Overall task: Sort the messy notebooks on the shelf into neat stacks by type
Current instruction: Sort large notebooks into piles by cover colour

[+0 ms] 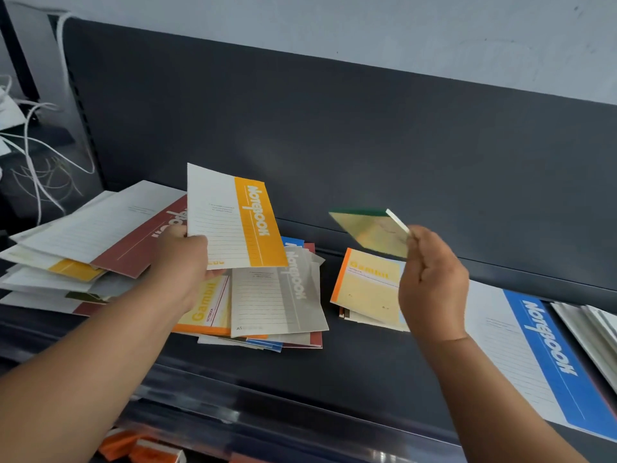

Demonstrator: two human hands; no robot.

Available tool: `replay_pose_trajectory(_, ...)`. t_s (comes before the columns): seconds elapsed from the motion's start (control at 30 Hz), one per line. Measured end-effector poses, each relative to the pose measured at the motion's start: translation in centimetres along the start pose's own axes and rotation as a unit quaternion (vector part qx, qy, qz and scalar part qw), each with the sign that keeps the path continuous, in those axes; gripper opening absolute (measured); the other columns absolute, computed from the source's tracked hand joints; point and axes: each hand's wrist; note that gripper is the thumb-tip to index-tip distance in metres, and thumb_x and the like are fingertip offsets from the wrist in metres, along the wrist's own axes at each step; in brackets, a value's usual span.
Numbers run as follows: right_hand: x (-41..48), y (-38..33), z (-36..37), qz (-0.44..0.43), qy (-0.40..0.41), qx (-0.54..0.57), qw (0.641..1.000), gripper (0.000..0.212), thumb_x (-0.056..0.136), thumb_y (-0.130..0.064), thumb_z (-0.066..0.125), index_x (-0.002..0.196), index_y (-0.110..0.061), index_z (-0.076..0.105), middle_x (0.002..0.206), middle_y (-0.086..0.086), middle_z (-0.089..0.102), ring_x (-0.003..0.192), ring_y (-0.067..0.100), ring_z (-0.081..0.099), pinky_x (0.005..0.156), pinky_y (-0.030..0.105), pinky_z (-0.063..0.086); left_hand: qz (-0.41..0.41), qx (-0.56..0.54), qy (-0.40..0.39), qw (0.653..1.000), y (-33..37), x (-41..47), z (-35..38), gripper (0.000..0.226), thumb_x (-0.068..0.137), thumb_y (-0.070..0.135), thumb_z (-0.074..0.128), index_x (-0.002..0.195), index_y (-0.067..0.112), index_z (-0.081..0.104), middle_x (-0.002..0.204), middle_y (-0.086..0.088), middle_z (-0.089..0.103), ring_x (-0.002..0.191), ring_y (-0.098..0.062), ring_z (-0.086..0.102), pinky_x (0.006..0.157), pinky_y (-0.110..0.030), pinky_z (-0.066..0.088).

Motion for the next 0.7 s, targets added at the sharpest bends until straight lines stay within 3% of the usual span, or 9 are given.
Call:
replay_pose_trajectory(0.1,-0.8,2.3,0.5,-0.083,-0.041,-0.120,0.989,0.026,0.084,0.004,0.057,0.102,-0.006,0.072,0.095,0.006,0.073,0.091,0.027,0.066,0.079,0.025,0.048,-0.018,0.001,-0.009,1.000,-0.2,-0.2,0.5,0.020,0.098,0.004,0.046,0.092,0.021,0.055,0.084,0.004,0.063,0.078,-0.013,0.061,0.064,-0.033,0.055)
replay_pose_trajectory(0.2,-3.0,4.0,1.7,-0.078,-0.250,-0.212,0.941,0.024,0.084,0.005,0.061,0.099,-0.010,0.072,0.097,0.008,0.071,0.090,0.033,0.066,0.077,0.034,0.051,-0.038,0.015,-0.029,0.999,-0.6,-0.5,0.7,0.029,0.098,0.003,0.045,0.080,0.025,0.051,0.082,0.003,0.061,0.076,-0.014,0.060,0.060,-0.032,0.052)
replay_pose_trajectory(0.23,-3.5,4.1,1.8,-0.072,-0.276,-0.205,0.936,0.016,0.087,0.000,0.060,0.093,-0.010,0.071,0.093,0.007,0.070,0.088,0.031,0.065,0.075,0.035,0.050,-0.044,0.029,-0.035,0.998,-0.8,-0.5,0.7,0.030,0.098,0.003,0.045,0.079,0.025,0.051,0.083,0.003,0.061,0.076,-0.014,0.060,0.060,-0.032,0.052)
replay_pose_trajectory(0.37,-3.4,2.5,2.1,-0.085,-0.225,-0.160,0.957,0.015,0.084,-0.010,0.061,0.070,-0.009,0.066,0.072,0.005,0.066,0.071,0.032,0.063,0.064,0.035,0.050,-0.076,0.074,-0.051,0.993,-1.3,-0.4,0.5,0.017,0.098,0.004,0.046,0.092,0.017,0.055,0.084,-0.001,0.062,0.076,-0.018,0.061,0.059,-0.034,0.054)
replay_pose_trajectory(0.43,-3.3,0.4,2.4,-0.104,-0.215,-0.126,0.963,0.010,0.085,-0.011,0.064,0.079,-0.005,0.071,0.083,0.010,0.070,0.080,0.031,0.066,0.068,0.033,0.052,-0.096,0.100,-0.068,0.988,-1.6,-0.5,0.4,0.016,0.098,0.004,0.046,0.107,0.015,0.054,0.093,-0.004,0.063,0.083,-0.022,0.063,0.060,-0.034,0.055)
replay_pose_trajectory(0.5,-3.7,-1.9,3.1,-0.081,-0.281,-0.078,0.953,0.021,0.094,-0.020,0.059,0.108,-0.009,0.069,0.115,0.008,0.068,0.106,0.023,0.062,0.085,0.028,0.048,-0.095,0.152,-0.094,0.979,-2.0,-0.7,0.3,0.019,0.095,0.006,0.048,0.113,0.013,0.054,0.106,-0.005,0.063,0.095,-0.025,0.062,0.068,-0.038,0.056)
replay_pose_trajectory(0.6,-5.0,-4.3,4.5,-0.072,-0.426,-0.066,0.899,0.052,0.098,-0.040,0.048,0.146,-0.023,0.039,0.155,-0.003,0.033,0.141,0.015,0.030,0.112,0.025,0.026,-0.085,0.220,-0.118,0.965,-2.1,-1.3,0.4,0.020,0.090,0.011,0.054,0.110,0.010,0.056,0.109,-0.009,0.064,0.099,-0.027,0.062,0.090,-0.046,0.053)
replay_pose_trajectory(0.7,-5.8,-5.2,5.7,-0.078,-0.499,-0.126,0.854,0.070,0.097,-0.050,0.045,0.154,-0.024,0.015,0.163,-0.001,0.008,0.149,0.019,0.006,0.120,0.034,0.008,-0.112,0.192,-0.154,0.963,-1.7,-1.9,0.8,0.024,0.091,0.009,0.055,0.116,0.013,0.054,0.111,-0.008,0.063,0.101,-0.027,0.061,0.086,-0.042,0.053)
Point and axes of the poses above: each hand's wrist, its own x-axis towards the middle knuckle, its own z-axis out of the palm, y = z × x
